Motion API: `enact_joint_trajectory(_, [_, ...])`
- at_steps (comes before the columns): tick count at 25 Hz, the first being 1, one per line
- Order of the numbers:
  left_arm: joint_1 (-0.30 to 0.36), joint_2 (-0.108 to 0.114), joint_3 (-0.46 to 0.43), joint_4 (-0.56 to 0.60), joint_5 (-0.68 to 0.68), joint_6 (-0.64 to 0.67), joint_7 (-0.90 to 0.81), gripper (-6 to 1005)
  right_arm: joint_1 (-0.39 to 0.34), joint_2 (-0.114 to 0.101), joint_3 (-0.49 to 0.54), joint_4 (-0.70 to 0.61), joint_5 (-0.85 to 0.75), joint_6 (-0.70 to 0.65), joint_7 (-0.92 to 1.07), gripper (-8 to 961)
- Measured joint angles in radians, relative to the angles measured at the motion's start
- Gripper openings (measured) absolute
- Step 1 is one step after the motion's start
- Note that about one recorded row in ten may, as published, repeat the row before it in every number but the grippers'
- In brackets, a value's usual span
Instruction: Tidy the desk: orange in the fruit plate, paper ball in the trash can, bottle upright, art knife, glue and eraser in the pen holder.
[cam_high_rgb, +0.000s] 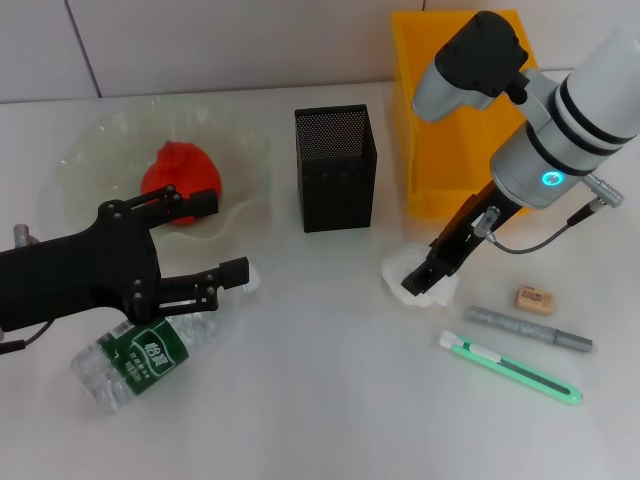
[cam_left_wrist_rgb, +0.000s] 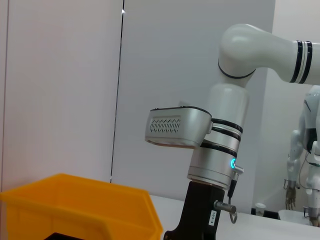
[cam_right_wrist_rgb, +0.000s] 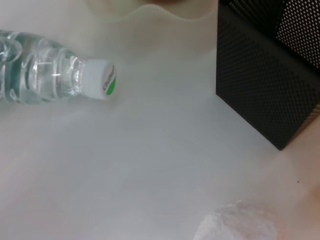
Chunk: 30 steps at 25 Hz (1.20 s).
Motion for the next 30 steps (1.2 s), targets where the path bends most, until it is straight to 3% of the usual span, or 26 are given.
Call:
enact_joint_trajectory(6, [-0.001,0.000,0.000,0.000,0.000,0.000,0.000,863,0.010,0.000,0.000,0.018,-0.007,0.005,0.006,625])
enact_joint_trajectory(11, [-0.001,0.000,0.000,0.000,0.000,0.000,0.001,863,0.011,0.000,0.000,0.018,-0.005,0.007,0.008,430])
enact_joint_trajectory(17, [-0.001,0.000,0.000,0.000,0.000,0.000,0.001,863,0.004,0.001,0.000,0.001,0.020,0.000,0.008,328])
enact_joint_trajectory(30, [0.000,0.000,0.000,-0.002,0.000,-0.005,0.000,863,-0.085,0.006,-0.001,-0.220,0.128,-0.083,0.010,262])
